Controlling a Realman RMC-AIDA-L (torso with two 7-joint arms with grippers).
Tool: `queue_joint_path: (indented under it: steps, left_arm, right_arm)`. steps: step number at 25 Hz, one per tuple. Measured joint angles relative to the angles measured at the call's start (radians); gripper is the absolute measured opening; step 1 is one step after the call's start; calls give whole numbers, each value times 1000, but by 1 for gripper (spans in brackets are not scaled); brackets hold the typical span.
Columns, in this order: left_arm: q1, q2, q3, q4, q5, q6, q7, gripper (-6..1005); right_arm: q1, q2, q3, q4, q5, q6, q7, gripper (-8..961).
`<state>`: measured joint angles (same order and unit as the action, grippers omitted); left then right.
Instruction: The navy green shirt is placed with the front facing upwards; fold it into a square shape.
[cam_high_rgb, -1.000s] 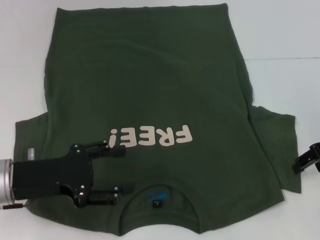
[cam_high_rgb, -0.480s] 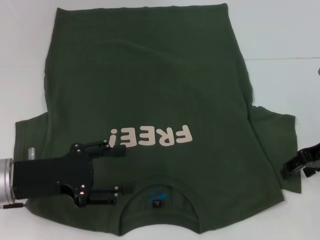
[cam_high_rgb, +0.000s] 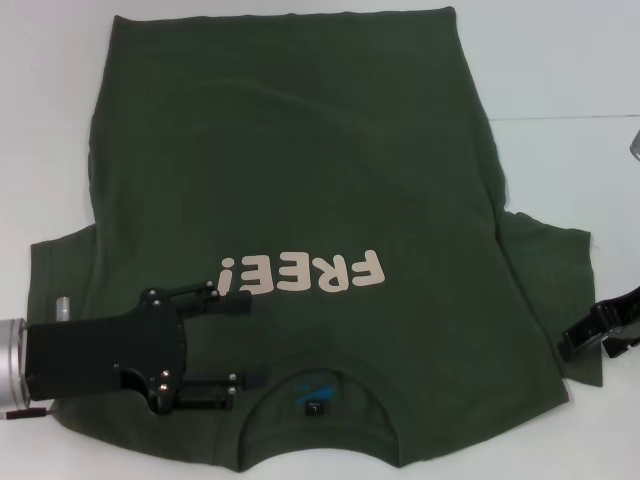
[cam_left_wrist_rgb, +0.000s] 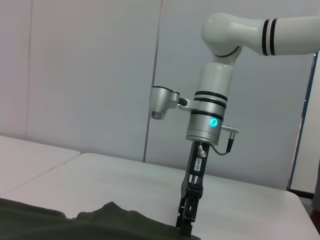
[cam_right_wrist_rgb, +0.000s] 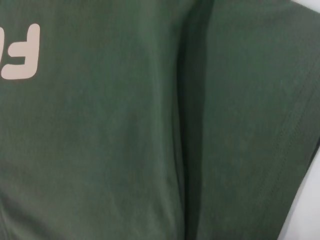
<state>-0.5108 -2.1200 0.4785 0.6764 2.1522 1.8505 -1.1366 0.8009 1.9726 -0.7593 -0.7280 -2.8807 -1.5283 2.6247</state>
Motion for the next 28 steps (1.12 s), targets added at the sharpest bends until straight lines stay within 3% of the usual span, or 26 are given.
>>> queue_joint_path:
  steps: [28]
  left_arm:
    - [0,-2,2,-6,0,-11,2,827]
  right_arm:
    - [12,8,8,13,33,29,0,723]
